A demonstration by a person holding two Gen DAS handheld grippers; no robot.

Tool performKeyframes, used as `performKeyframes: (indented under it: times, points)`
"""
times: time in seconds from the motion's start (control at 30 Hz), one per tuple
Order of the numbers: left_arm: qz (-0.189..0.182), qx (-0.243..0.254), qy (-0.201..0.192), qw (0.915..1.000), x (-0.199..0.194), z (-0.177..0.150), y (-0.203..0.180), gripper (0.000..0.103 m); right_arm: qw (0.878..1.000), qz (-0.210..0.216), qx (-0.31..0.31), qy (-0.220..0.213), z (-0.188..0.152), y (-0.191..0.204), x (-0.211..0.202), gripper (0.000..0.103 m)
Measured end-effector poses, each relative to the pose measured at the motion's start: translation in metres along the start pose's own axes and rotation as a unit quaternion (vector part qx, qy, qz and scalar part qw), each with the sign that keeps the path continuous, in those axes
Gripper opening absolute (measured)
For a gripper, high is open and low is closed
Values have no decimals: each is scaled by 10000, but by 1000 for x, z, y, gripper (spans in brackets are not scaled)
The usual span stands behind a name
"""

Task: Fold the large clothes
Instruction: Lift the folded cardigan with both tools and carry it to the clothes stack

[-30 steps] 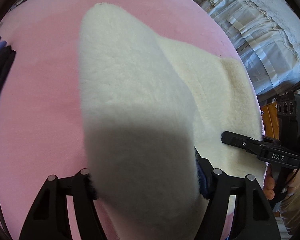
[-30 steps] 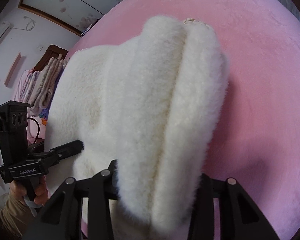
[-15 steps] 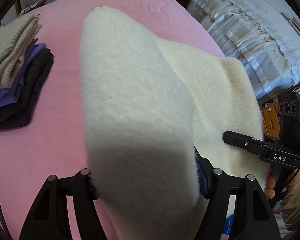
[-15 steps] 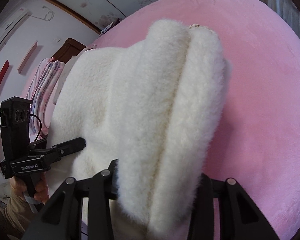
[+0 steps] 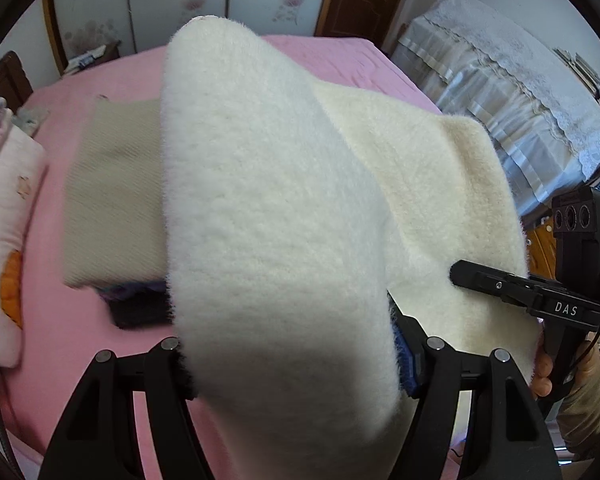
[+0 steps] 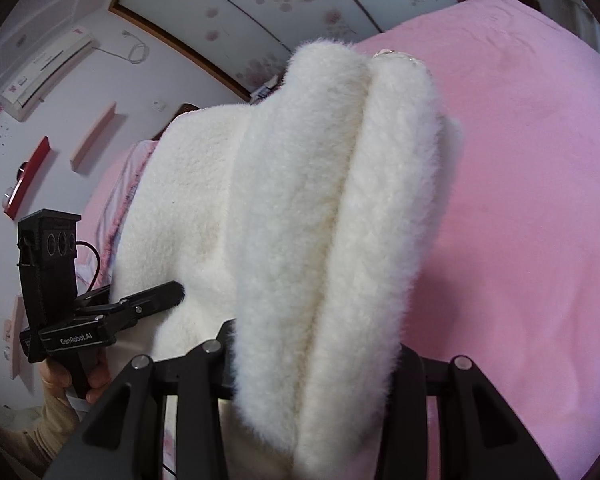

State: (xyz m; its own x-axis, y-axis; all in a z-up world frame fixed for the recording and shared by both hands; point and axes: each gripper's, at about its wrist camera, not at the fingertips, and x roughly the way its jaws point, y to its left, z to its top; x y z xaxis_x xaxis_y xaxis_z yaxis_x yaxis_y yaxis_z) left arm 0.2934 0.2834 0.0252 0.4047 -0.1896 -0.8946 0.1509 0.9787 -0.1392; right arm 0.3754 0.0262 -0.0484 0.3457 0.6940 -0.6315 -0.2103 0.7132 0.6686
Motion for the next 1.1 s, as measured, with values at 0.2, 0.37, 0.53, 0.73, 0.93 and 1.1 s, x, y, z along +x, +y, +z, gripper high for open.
performKeyframes:
  times: [0.2, 0.37, 0.53, 0.73, 0.93, 1.1]
  points:
    - [135, -16, -331, 9994, -35, 59, 115, 69, 9996, 216, -148, -86, 68, 72, 77, 39]
    - [117, -64, -399, 9991, -19, 105, 194, 69, 9994, 266, -205, -86, 117, 99, 140, 39]
    - [35, -244, -264, 9993, 26, 128, 258, 69, 9996, 223, -195, -14, 137, 98, 201, 39]
    - [-35, -205, -160, 9997, 85, 111, 277, 78, 9991, 110, 134, 386, 119, 63, 265, 41]
    - [-198, -430, -245, 9986, 89, 100, 298, 82, 9992, 70, -50, 380, 115, 72, 275, 43]
    - [-283, -648, -456, 9965, 71, 97, 307, 78, 9984, 201, -511, 96, 117, 89, 249, 41]
